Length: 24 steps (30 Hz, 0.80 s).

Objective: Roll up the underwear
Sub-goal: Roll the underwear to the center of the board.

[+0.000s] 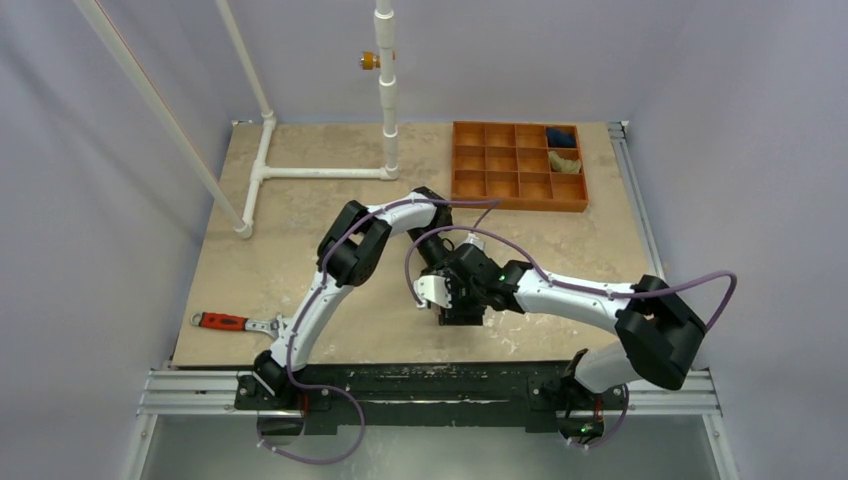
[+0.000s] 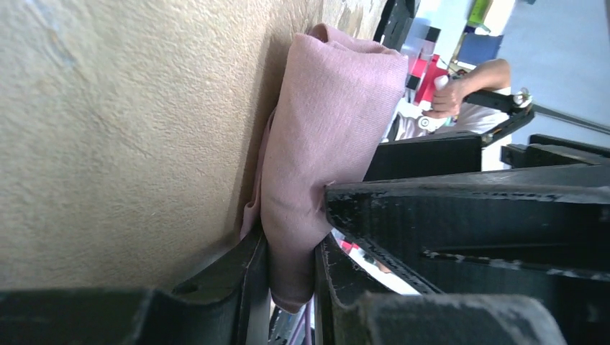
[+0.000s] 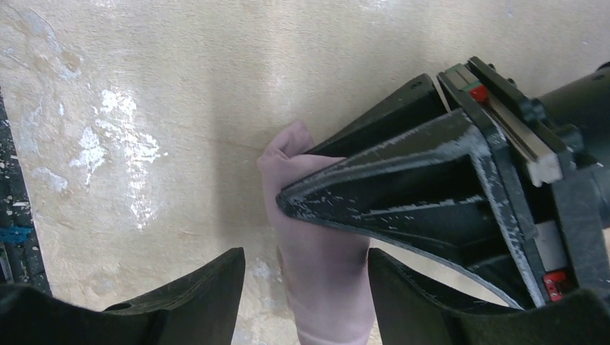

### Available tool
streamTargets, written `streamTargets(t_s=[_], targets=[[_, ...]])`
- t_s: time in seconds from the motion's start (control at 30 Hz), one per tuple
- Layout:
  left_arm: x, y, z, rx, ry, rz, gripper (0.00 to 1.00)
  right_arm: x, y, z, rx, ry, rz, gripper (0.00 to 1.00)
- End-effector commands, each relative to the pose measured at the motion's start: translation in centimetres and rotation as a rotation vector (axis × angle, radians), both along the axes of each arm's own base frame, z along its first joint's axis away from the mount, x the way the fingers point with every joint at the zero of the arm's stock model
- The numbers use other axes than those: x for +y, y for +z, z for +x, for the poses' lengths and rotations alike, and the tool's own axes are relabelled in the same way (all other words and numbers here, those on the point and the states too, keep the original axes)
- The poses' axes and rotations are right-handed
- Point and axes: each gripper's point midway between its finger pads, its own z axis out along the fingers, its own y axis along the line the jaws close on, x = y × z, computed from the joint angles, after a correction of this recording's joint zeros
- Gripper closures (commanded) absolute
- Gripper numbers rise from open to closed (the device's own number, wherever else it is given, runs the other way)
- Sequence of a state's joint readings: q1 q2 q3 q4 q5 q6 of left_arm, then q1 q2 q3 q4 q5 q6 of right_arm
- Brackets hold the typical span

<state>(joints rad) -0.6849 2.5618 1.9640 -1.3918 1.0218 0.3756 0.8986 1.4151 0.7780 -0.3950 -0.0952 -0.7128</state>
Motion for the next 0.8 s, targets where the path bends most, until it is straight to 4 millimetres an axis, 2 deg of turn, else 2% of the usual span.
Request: streamTargets(t_s=[0.0,0.37,0.77], targets=[[1.4,-5.3,1.1,-0.099,-0.065,0.057,1.0,0.7,-0.5,0.4,-0.028,-0.002,-0.002,0.38],[1.2,-4.8,0.6,-0.034,-0.042,0.037,1.0,0.4,-2.1,1.2,-0.051,0.005,-0.061,0.4],[0.7,-3.4,-0.2,0.081,0.004,-0.001,1.0,0.1,-3.6,0.9,-0.033,0.021,-0.096,0.41]])
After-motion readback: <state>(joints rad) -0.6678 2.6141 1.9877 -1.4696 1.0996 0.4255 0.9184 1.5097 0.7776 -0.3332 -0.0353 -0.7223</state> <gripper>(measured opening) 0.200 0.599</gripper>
